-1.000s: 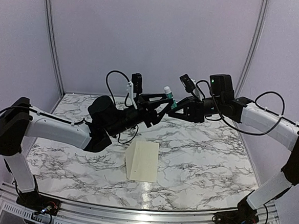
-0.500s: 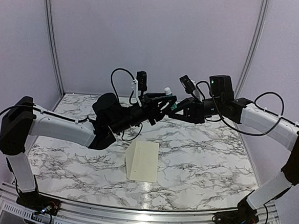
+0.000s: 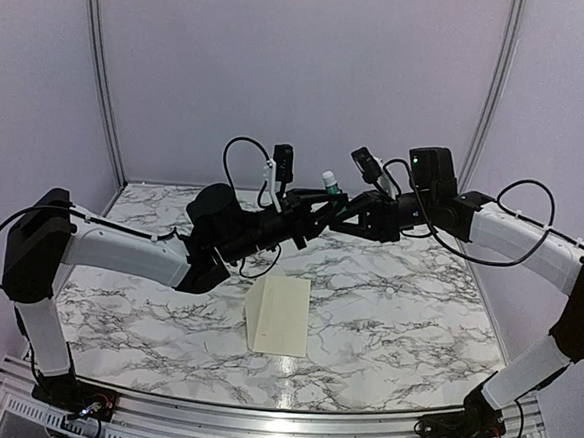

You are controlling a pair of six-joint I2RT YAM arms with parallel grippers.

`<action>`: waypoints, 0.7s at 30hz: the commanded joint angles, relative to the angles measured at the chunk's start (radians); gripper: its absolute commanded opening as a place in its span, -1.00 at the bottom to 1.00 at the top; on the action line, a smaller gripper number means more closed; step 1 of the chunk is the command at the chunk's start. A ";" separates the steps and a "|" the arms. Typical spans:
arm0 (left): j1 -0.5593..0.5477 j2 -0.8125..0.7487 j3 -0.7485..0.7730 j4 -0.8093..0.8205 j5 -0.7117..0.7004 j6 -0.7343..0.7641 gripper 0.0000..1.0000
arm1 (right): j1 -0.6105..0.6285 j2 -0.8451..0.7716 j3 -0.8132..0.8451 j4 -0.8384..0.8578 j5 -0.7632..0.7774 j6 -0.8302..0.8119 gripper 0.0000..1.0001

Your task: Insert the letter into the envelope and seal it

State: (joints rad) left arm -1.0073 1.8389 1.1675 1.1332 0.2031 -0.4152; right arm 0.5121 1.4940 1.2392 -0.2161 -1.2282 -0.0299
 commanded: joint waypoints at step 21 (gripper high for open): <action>0.227 -0.473 -0.276 -0.882 -0.092 0.051 -1.00 | 0.030 0.196 0.045 -0.290 0.299 -0.372 -0.69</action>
State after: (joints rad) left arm -0.8219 1.4296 0.9348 0.5495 0.1574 -0.3889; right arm 0.5171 1.6180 1.2415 -0.4488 -1.0058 -0.3470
